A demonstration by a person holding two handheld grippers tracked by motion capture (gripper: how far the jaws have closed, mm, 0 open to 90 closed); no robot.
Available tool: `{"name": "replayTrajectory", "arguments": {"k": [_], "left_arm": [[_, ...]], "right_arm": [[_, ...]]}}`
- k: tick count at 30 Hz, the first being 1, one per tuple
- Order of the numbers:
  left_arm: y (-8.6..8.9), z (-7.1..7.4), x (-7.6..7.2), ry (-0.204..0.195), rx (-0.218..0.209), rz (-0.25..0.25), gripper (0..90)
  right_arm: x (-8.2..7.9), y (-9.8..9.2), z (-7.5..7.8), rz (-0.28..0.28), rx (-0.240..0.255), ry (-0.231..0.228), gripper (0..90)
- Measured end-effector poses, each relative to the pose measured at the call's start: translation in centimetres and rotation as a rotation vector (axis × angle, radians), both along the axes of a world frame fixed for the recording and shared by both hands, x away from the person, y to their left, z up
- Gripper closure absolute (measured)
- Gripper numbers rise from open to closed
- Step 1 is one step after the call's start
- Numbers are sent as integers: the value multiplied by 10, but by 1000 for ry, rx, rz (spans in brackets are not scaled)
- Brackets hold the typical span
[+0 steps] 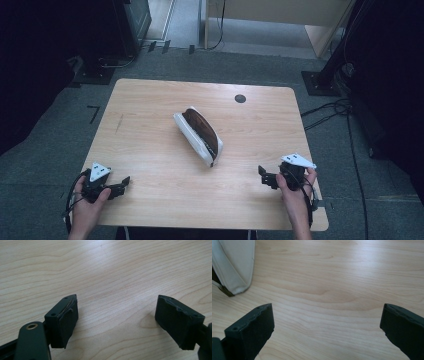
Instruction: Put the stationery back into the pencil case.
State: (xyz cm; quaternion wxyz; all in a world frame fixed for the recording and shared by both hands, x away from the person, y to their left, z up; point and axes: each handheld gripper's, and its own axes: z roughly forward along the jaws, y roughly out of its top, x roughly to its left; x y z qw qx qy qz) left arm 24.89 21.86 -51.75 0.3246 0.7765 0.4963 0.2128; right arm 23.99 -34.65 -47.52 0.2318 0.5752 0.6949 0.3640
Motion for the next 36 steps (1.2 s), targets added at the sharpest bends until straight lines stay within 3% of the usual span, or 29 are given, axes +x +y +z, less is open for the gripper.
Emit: {"name": "replayTrajectory", "arguments": {"k": [5, 23, 32, 36], "left_arm": [[0, 0, 0, 0, 0, 0, 192], [0, 0, 0, 1, 1, -3, 182], [0, 0, 0, 0, 1, -2, 181], [0, 0, 0, 1, 1, -2, 178]], "right_arm": [[-5, -11, -8, -5, -24, 10, 0], [-27, -61, -32, -117, -51, 64, 0], [-34, -69, -48, -126, -82, 119, 0], [-36, -70, -50, -123, -88, 114, 0]]}}
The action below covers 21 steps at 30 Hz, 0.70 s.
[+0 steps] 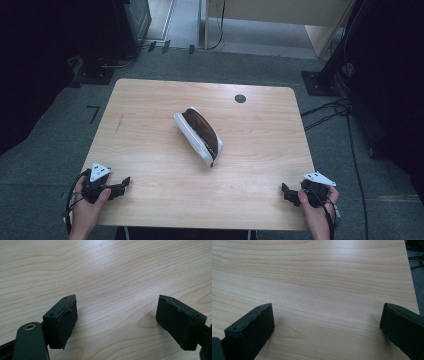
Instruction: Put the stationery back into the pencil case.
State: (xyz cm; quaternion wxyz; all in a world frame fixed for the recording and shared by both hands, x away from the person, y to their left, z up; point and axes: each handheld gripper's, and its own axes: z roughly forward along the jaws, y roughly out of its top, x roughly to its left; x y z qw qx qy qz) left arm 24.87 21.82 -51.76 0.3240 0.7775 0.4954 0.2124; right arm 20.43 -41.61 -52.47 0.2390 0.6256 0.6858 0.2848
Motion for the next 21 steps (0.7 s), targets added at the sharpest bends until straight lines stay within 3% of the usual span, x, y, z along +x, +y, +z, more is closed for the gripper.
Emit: {"name": "replayTrajectory", "arguments": {"k": [5, 21], "left_arm": [[0, 0, 0, 0, 0, 0, 177], [0, 0, 0, 2, 0, -2, 172]], "right_arm": [[-3, -1, -2, 3, 1, -27, 0], [-6, 0, -2, 9, 1, -26, 0]]}}
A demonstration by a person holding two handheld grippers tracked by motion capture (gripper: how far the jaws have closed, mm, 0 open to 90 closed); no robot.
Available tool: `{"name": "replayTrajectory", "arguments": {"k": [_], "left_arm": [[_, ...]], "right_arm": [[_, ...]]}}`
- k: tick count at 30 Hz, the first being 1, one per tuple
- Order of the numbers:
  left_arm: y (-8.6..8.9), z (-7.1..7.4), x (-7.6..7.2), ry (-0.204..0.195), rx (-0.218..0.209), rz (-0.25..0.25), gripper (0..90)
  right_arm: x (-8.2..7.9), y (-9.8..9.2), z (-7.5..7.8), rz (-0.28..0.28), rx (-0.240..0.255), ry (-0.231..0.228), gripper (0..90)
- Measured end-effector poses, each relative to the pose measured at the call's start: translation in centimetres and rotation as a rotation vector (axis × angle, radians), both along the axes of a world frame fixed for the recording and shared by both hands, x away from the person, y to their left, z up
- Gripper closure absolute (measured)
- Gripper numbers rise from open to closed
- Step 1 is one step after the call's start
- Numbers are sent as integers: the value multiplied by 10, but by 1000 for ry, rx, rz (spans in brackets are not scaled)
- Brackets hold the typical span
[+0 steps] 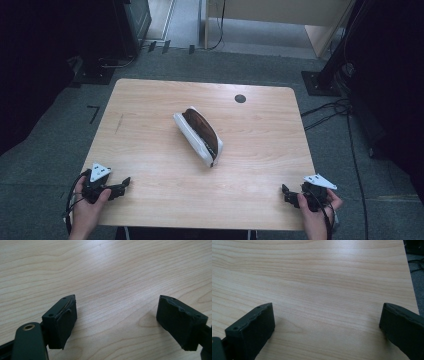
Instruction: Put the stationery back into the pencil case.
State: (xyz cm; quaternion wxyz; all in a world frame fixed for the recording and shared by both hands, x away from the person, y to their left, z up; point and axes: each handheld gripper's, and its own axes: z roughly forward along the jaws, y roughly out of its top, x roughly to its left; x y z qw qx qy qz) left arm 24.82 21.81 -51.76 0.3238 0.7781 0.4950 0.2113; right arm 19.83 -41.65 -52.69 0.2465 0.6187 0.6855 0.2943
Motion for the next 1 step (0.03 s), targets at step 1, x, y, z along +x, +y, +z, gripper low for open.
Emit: {"name": "replayTrajectory", "arguments": {"k": [1], "left_arm": [[0, 0, 0, 0, 0, 0, 172]], "right_arm": [[0, 0, 0, 0, 0, 0, 0]]}}
